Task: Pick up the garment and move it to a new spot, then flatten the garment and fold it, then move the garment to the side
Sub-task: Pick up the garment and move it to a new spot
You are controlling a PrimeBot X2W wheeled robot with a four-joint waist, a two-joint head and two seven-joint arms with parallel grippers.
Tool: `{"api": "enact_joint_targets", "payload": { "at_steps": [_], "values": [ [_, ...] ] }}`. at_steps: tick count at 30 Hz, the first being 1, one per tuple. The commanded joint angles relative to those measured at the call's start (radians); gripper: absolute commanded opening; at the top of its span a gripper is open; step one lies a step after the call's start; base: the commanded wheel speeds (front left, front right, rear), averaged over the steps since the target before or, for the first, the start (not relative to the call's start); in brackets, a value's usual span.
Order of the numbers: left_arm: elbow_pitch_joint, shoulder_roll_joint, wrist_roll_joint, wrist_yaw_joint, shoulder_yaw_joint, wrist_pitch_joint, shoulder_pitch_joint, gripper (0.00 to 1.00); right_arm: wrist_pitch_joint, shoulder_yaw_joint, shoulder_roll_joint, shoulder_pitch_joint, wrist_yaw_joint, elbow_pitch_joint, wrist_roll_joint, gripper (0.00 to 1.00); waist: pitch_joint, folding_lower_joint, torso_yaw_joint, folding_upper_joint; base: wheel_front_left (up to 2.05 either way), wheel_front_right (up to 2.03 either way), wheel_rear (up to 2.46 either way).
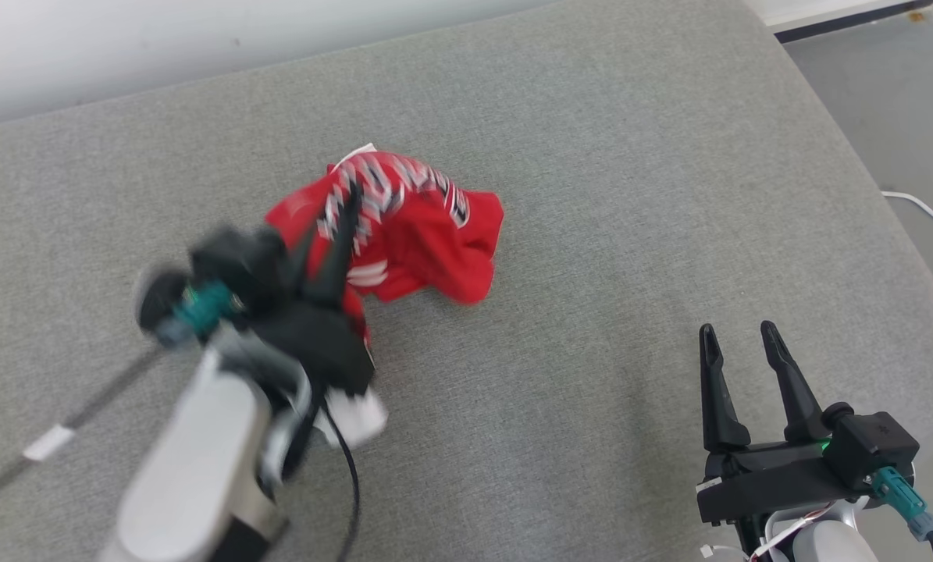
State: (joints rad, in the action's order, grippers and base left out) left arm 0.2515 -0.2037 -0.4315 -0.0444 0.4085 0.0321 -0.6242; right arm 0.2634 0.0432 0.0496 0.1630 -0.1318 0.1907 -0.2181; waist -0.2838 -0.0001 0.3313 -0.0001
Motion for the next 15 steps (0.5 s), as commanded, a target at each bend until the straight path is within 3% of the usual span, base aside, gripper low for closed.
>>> {"api": "enact_joint_targets", "payload": {
  "at_steps": [1,5,7,15],
  "values": [
    [0.032,0.007,-0.001,-0.007,0.014,0.009,0.034,0.00,0.002,-0.001,0.001,-0.005,0.002,-0.002,0.014,1.00,0.001,0.0001,-0.004,0.0001,0.00,0.00,0.00],
    [0.105,0.034,-0.012,-0.022,0.046,0.034,0.077,0.00,0.002,-0.003,0.002,0.003,0.002,0.000,0.018,1.00,0.004,0.0001,-0.016,0.0001,0.00,0.00,0.00],
    [0.124,0.041,-0.005,-0.026,0.061,0.053,0.082,1.00,0.002,-0.004,0.001,0.002,0.002,-0.001,0.021,1.00,0.009,0.0001,-0.025,0.0001,0.00,0.00,0.00],
    [0.068,0.054,0.004,-0.024,0.046,0.162,0.036,1.00,0.002,-0.016,0.002,-0.020,0.002,-0.018,0.035,1.00,0.054,0.0001,-0.088,0.0001,0.00,0.00,0.00]
  ]
}}
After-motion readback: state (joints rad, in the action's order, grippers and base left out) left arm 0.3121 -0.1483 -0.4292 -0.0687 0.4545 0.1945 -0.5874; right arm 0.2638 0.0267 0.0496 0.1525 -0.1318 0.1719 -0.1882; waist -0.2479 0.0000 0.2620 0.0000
